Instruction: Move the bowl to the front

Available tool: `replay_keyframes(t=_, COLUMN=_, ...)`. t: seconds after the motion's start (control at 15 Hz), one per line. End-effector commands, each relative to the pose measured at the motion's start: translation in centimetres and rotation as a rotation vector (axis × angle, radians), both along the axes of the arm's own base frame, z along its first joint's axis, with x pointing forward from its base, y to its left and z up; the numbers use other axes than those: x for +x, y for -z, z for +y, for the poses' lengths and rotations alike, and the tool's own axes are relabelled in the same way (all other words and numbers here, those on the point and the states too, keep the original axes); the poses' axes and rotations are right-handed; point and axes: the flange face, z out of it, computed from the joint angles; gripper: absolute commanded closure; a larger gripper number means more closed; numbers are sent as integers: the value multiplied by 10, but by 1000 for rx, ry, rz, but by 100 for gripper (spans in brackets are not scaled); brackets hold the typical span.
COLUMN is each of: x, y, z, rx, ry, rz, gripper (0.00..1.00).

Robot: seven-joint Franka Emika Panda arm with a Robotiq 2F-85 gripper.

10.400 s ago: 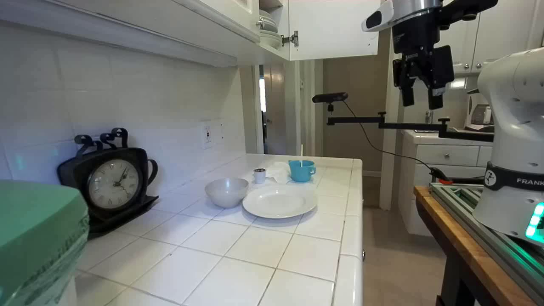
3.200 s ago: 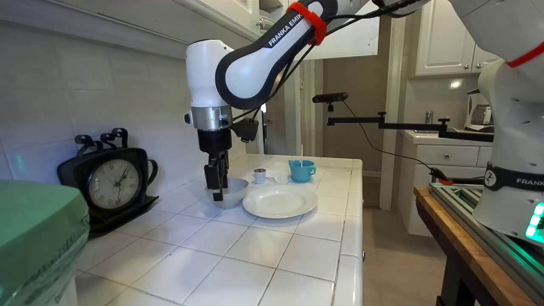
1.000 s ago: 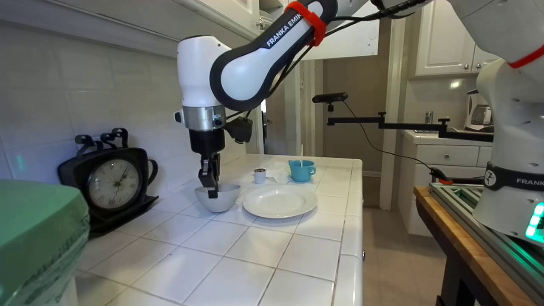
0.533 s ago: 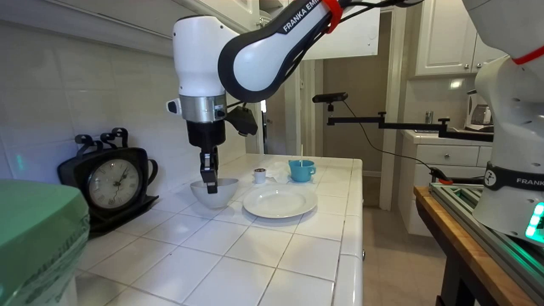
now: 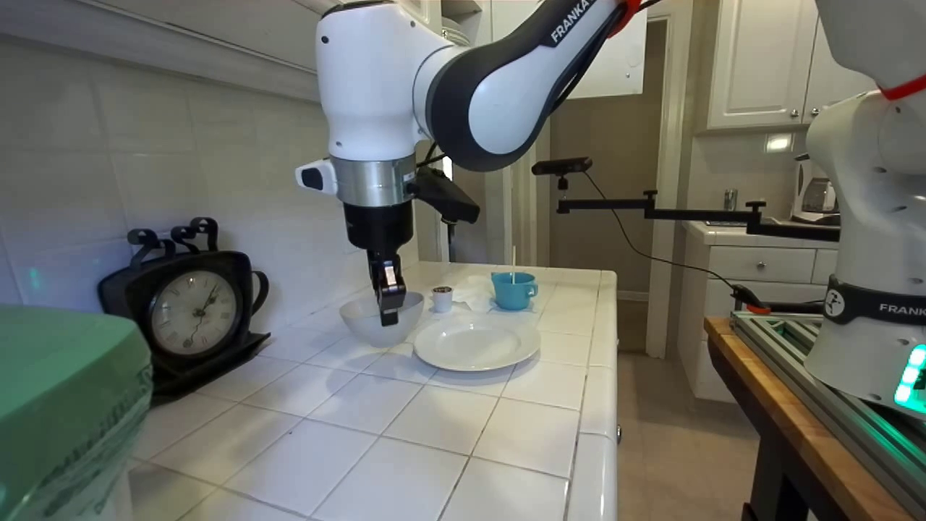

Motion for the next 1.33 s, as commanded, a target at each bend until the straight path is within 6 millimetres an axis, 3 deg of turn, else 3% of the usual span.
replay_keyframes(t=0.0, x=-22, y=-11, z=-1, rx=-33, ry=-89, rz=-25, gripper=98)
replay_keyframes(t=0.53, x=-59, y=-3, z=25, rx=7, ry=-252, rz=0, gripper=98)
replay_keyframes(t=1.27, x=-90, y=-6, z=63, rx=39, ry=-522, rz=-6, gripper=98)
